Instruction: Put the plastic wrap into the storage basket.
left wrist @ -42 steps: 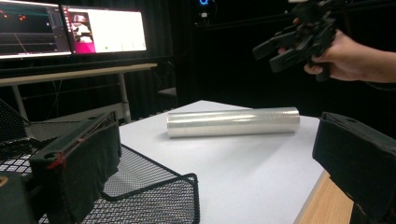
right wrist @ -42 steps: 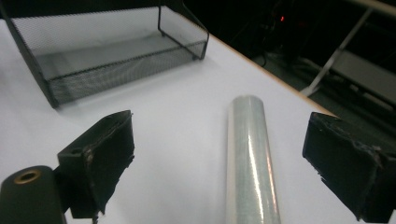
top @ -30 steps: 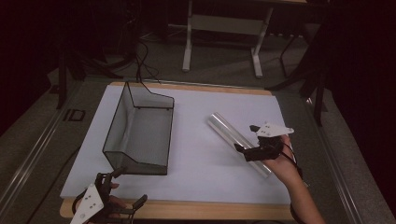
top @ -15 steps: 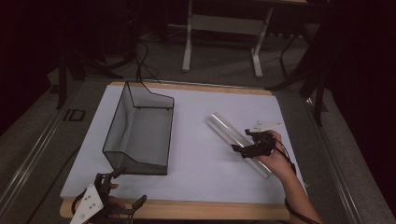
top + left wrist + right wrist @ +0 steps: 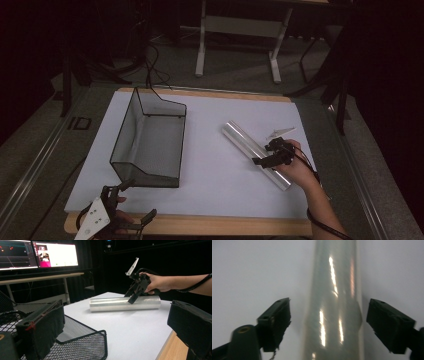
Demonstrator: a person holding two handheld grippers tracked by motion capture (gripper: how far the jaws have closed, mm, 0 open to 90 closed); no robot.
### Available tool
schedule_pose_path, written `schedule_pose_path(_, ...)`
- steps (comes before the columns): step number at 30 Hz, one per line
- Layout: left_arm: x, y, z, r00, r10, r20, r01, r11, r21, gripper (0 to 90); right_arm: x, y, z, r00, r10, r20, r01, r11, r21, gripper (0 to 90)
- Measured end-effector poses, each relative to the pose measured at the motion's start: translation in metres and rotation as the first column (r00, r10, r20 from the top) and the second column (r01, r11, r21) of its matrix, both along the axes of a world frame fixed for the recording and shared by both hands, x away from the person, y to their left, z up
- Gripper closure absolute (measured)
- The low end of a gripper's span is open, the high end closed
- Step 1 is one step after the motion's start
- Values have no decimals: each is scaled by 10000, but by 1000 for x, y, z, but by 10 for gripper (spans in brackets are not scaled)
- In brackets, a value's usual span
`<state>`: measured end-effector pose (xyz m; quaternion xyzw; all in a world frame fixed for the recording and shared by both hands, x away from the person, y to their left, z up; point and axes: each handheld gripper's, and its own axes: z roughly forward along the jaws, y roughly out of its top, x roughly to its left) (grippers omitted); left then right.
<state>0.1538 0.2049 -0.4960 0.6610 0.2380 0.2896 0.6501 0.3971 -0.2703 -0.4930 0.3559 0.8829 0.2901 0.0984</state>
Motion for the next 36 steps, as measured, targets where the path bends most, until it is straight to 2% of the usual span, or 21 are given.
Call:
schedule_pose_path(2, 0, -1, 0, 10000, -9, -10, 9, 10000, 35, 15, 2, 1, -4, 9999, 55, -134, -67, 9964, -849, 208)
schedule_pose_path(3, 0, -1, 0, 10000, -18, -12, 18, 10000, 36, 15, 2, 1, -4, 9999, 55, -134, -67, 9964, -849, 208)
schedule_pose_path(4, 0, -1, 0, 10000, -29, -22, 29, 10000, 35, 15, 2, 2, -9, 9992, 261, -307, -298, 9914, -1278, 227)
schedule_pose_path(5, 0, -1, 0, 10000, -33, -9, 33, 10000, 37, 15, 2, 2, -12, 9972, 332, -672, -419, 9903, -1326, 297)
schedule_pose_path(6, 0, 0, 0, 10000, -35, -14, 35, 10000, 24, 15, 3, 2, -11, 9968, 41, -794, -132, 9933, -1146, 309)
schedule_pose_path(9, 1, 0, 0, 10000, -43, -17, 43, 10000, -5, 15, 3, 0, -11, 9955, -177, -926, 80, 9946, -1037, 311)
schedule_pose_path(13, 0, -1, 0, 10000, -83, -41, 83, 10000, 18, 15, 0, 7, -14, 9962, -166, -851, 26, 9868, -1622, 306)
schedule_pose_path(16, 0, -1, -1, 9999, -103, -50, 103, 9999, 15, 15, 0, 7, -15, 9954, -192, -934, 29, 9851, -1721, 306)
schedule_pose_path(17, 0, -2, -1, 9999, -112, -62, 112, 9999, 28, 15, -1, 10, -16, 9956, -161, -924, -29, 9794, -2018, 300)
schedule_pose_path(18, 0, -2, -1, 9999, -111, -52, 111, 9999, 35, 15, -1, 10, -16, 9956, -161, -924, -29, 9794, -2018, 300)
schedule_pose_path(20, 0, -3, -1, 9999, -126, -59, 127, 9999, 77, 15, -2, 15, -18, 9966, -64, -819, -143, 9682, -2497, 293)
schedule_pose_path(22, 0, -3, -1, 9999, -142, -66, 142, 9999, 64, 15, -1, 15, -19, 9946, -233, -1015, -25, 9690, -2469, 292)
schedule_pose_path(23, 0, -3, -1, 9999, -145, -83, 146, 9999, 60, 15, 2, 13, -19, 9908, -310, -1314, -5, 9723, -2336, 291)
schedule_pose_path(26, 1, -4, -2, 9999, -108, -89, 110, 9998, 187, 15, 5, 13, -19, 9883, -266, -1502, -91, 9728, -2315, 293)
schedule_pose_path(27, 1, -4, -2, 9999, -115, -86, 116, 9998, 181, 15, 6, 13, -18, 9859, -404, -1621, 18, 9728, -2315, 312)
schedule_pose_path(31, 1, -4, -2, 9999, -96, -93, 98, 9998, 147, 16, 4, 14, -18, 9864, -647, -1513, 284, 9727, -2303, 319)
schedule_pose_path(33, 2, -4, -2, 9999, -56, -117, 58, 9999, 143, 15, 2, 17, -18, 9880, -708, -1376, 346, 9678, -2493, 319)
schedule_pose_path(36, 2, -4, -2, 9999, -24, -119, 26, 9999, 130, 15, 1, 16, -18, 9873, -797, -1376, 452, 9703, -2375, 321)
